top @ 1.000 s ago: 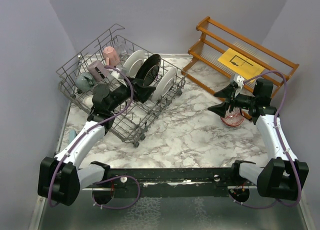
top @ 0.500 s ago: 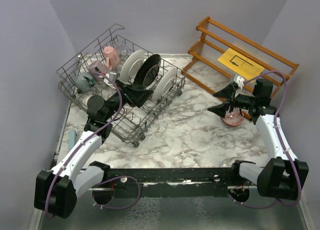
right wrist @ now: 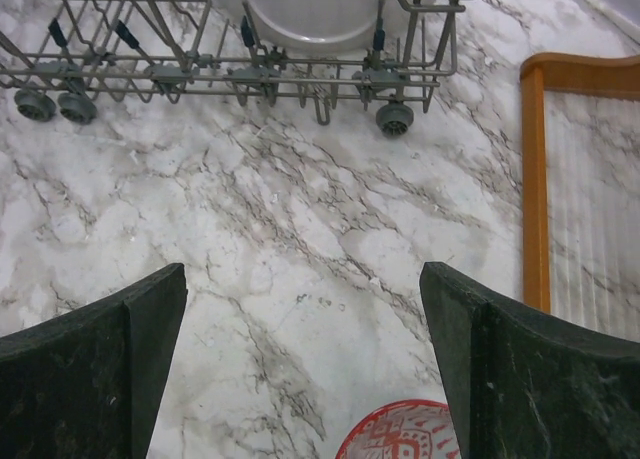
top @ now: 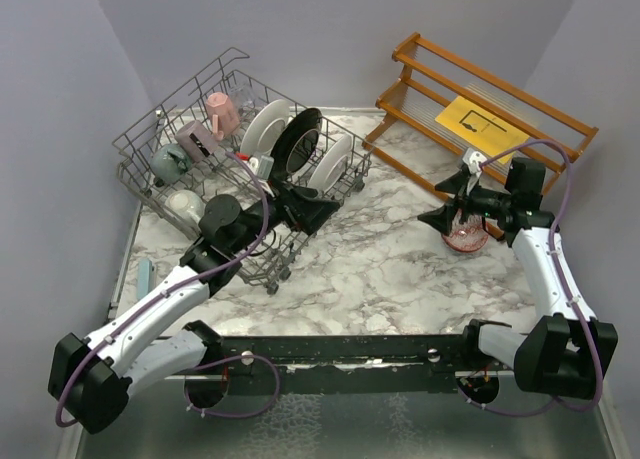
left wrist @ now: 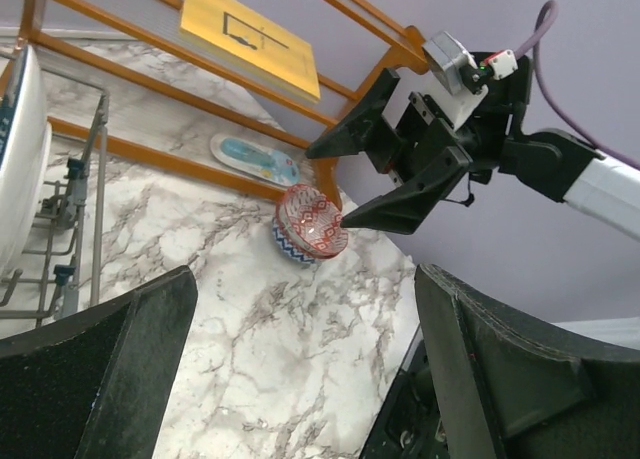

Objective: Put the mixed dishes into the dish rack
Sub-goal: Pick up the bowl from the center of the board.

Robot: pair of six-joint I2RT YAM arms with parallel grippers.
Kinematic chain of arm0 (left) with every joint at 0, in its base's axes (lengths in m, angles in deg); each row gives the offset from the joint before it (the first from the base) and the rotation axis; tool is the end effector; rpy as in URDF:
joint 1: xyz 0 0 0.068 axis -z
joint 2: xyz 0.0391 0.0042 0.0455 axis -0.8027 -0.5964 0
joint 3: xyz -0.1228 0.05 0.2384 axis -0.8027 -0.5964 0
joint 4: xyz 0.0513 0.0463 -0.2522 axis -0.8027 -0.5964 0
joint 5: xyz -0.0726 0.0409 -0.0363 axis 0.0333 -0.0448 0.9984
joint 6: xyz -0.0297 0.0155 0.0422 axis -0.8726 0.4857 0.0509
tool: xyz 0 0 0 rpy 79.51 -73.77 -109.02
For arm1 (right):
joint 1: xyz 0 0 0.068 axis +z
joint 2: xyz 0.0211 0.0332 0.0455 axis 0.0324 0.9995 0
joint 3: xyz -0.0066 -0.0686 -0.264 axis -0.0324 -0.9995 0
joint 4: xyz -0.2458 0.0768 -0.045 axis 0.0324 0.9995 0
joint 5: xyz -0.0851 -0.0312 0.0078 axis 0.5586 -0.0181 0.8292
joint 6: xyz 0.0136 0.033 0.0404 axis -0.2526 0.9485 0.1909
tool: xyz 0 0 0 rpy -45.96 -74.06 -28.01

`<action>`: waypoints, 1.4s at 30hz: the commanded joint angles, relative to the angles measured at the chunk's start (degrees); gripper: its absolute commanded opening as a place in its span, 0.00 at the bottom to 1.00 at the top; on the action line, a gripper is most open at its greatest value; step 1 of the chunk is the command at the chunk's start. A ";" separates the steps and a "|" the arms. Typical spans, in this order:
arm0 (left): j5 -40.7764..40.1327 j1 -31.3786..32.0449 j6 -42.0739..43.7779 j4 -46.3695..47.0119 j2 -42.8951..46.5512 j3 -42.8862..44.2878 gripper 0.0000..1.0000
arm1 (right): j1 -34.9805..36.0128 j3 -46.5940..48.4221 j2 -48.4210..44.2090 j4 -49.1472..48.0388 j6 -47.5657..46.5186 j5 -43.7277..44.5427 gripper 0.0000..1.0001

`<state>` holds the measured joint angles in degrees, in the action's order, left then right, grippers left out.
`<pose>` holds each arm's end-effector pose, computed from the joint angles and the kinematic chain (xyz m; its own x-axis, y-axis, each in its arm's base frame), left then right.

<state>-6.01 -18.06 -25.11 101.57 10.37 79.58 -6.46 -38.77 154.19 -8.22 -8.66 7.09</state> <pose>0.1766 -0.1388 0.3364 -0.4222 -0.4454 -0.7895 0.6919 0.4044 -0.5981 0.2335 -0.0022 0.2848 -0.2339 -0.1916 -0.9532 -0.8455 0.5240 0.1021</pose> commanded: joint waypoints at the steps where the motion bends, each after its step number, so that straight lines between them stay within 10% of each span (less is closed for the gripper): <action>1: -5.53 0.79 2.95 -1.89 1.88 -0.34 0.95 | -0.12 3.50 0.63 7.82 -7.82 5.32 1.00; 17: -6.55 0.70 1.07 4.49 5.41 -6.83 0.99 | -0.03 7.92 8.09 27.27 -22.78 24.96 0.82; 42: -6.20 0.71 -0.03 4.97 4.62 -6.29 0.98 | 0.83 -0.54 14.11 21.50 -12.82 30.91 0.69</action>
<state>-11.70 -17.51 -24.68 104.47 14.85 72.67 -6.33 -39.29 167.30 15.26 -23.41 37.69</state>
